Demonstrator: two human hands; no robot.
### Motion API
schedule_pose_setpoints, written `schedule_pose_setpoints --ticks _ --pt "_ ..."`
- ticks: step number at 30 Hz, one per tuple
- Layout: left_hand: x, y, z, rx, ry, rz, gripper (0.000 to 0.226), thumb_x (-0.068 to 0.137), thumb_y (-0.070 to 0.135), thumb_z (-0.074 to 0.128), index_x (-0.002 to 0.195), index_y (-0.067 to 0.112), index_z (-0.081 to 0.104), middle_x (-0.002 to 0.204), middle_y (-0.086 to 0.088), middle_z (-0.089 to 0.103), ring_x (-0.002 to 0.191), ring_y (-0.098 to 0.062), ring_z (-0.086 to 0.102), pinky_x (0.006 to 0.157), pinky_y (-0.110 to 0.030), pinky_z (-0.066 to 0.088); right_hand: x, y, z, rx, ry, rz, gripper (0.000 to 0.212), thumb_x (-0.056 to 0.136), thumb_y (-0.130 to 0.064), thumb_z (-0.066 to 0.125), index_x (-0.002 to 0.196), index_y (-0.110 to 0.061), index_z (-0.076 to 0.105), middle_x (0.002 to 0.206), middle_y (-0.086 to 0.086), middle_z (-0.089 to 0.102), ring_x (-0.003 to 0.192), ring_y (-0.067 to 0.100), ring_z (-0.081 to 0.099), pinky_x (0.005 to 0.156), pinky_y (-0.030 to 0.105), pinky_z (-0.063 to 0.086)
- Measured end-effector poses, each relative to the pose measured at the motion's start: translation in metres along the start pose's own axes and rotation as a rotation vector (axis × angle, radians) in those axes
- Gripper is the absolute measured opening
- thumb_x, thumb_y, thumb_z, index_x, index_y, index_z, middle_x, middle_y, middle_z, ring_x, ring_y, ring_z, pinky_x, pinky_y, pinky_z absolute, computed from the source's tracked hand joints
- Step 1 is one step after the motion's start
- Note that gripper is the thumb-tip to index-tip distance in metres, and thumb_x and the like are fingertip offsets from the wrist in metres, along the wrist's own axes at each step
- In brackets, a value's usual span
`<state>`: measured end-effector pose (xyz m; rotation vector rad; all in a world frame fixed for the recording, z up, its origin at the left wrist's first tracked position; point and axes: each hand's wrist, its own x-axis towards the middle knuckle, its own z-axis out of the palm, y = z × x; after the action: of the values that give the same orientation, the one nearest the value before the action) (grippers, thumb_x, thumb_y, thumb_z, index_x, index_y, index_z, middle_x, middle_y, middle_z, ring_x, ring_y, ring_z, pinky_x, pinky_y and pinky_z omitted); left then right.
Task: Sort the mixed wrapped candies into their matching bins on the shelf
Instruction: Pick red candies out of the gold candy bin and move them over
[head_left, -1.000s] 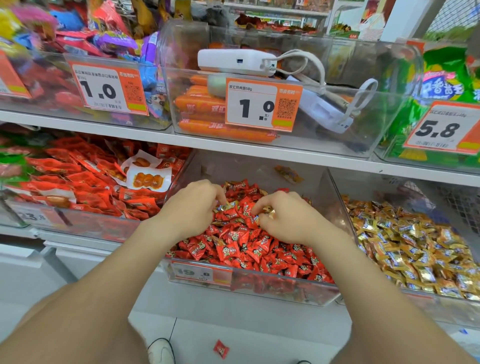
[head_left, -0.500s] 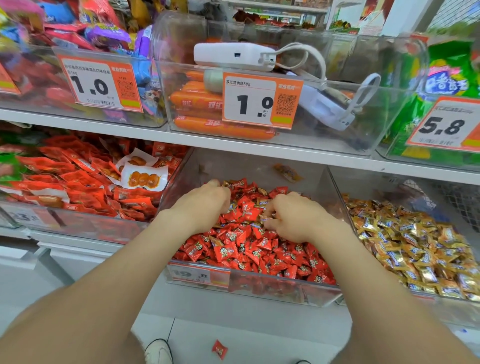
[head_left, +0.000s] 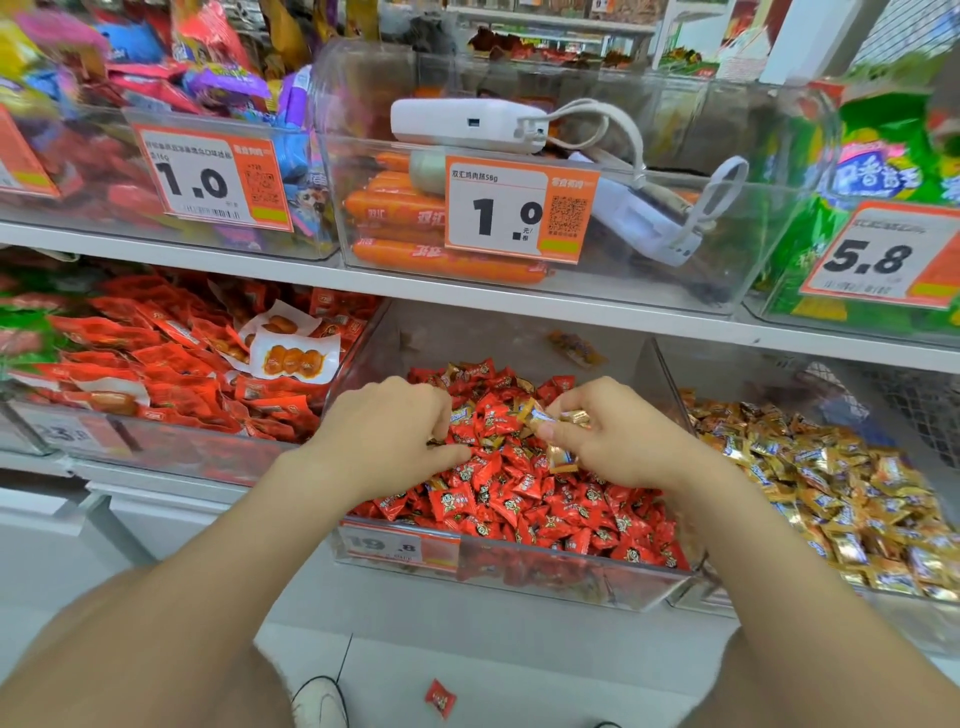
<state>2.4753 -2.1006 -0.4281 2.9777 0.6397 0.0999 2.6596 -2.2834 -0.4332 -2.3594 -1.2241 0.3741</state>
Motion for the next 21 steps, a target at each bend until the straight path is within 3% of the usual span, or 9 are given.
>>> schedule_pose_setpoints --ticks 3,6,8,10,12,15,17,19,21 --pt "0.003 -0.006 0.010 0.055 -0.031 0.022 0.010 0.104 0.037 0.059 0.112 0.032 0.062 0.108 0.001 0.064 0.094 -0.029 0.067 0.076 -0.039 0.053 -0.004 -0.003 0.004 -0.016 0.006 -0.025 0.024 0.103 -0.041 0.066 0.110 -0.019 0.073 0.062 -0.014 0.054 0.052 0.002 0.055 0.056 0.020 0.039" --pt "0.008 -0.013 0.015 0.005 -0.142 0.063 0.017 0.103 0.026 0.063 0.120 0.026 0.058 0.120 0.002 0.051 0.099 -0.029 0.064 0.086 -0.046 0.054 -0.007 -0.005 0.007 0.069 -0.049 -0.021 0.018 0.105 -0.041 0.062 0.107 -0.024 0.065 0.048 -0.005 0.059 0.049 0.018 0.066 0.056 0.029 0.051" --pt "0.010 -0.015 0.016 -0.049 -0.200 0.083 0.020 0.101 0.023 0.067 0.118 0.022 0.056 0.118 0.003 0.047 0.100 -0.026 0.060 0.089 -0.045 0.052 -0.007 -0.010 0.009 0.164 -0.097 0.017 0.018 0.104 -0.043 0.063 0.107 -0.025 0.059 0.052 0.002 0.064 0.049 0.026 0.067 0.051 0.034 0.051" --pt "0.013 -0.015 0.019 -0.078 -0.205 0.088 0.020 0.100 0.021 0.070 0.112 0.022 0.054 0.115 0.004 0.047 0.098 -0.023 0.058 0.087 -0.041 0.051 -0.007 -0.014 0.009 0.260 -0.130 0.053 0.028 0.103 -0.038 0.065 0.099 -0.010 0.063 0.062 0.016 0.069 0.045 0.023 0.063 0.045 0.031 0.045" --pt "0.015 -0.015 0.024 -0.075 -0.190 0.088 0.021 0.100 0.021 0.070 0.114 0.022 0.054 0.115 0.003 0.047 0.097 -0.022 0.059 0.085 -0.040 0.051 -0.007 -0.018 0.009 0.366 -0.158 0.065 0.036 0.103 -0.029 0.069 0.096 0.006 0.062 0.065 0.018 0.067 0.046 0.021 0.067 0.040 0.026 0.040" --pt "0.020 -0.015 0.030 -0.040 -0.179 0.109 0.035 0.100 0.023 0.070 0.133 0.024 0.056 0.121 0.003 0.047 0.105 -0.027 0.061 0.086 -0.042 0.052 -0.006 -0.022 0.010 0.565 -0.197 0.072 0.030 0.099 -0.021 0.074 0.092 0.007 0.066 0.068 0.010 0.064 0.067 0.032 0.077 0.041 0.027 0.047" --pt "0.023 -0.015 0.032 -0.013 -0.154 0.131 0.041 0.098 0.023 0.072 0.137 0.025 0.059 0.124 0.002 0.052 0.112 -0.028 0.062 0.091 -0.044 0.053 -0.004 -0.023 0.010 0.702 -0.236 0.096 0.027 0.098 -0.018 0.075 0.101 0.008 0.069 0.074 0.011 0.067 0.071 0.030 0.074 0.047 0.025 0.049" --pt "0.026 -0.015 0.031 -0.036 -0.122 0.112 0.032 0.094 0.021 0.078 0.125 0.025 0.069 0.120 0.001 0.061 0.110 -0.026 0.065 0.091 -0.042 0.055 -0.002 -0.024 0.011 0.797 -0.283 0.140 0.030 0.099 -0.015 0.073 0.110 0.012 0.069 0.082 0.017 0.069 0.069 0.026 0.068 0.048 0.021 0.047" --pt "0.027 -0.016 0.029 -0.124 -0.095 0.062 0.016 0.089 0.020 0.083 0.101 0.024 0.074 0.100 0.006 0.066 0.094 -0.021 0.069 0.085 -0.039 0.058 0.000 -0.025 0.012 0.894 -0.308 0.220 0.025 0.100 -0.010 0.070 0.111 0.012 0.070 0.091 0.021 0.067 0.067 0.022 0.064 0.045 0.019 0.045"
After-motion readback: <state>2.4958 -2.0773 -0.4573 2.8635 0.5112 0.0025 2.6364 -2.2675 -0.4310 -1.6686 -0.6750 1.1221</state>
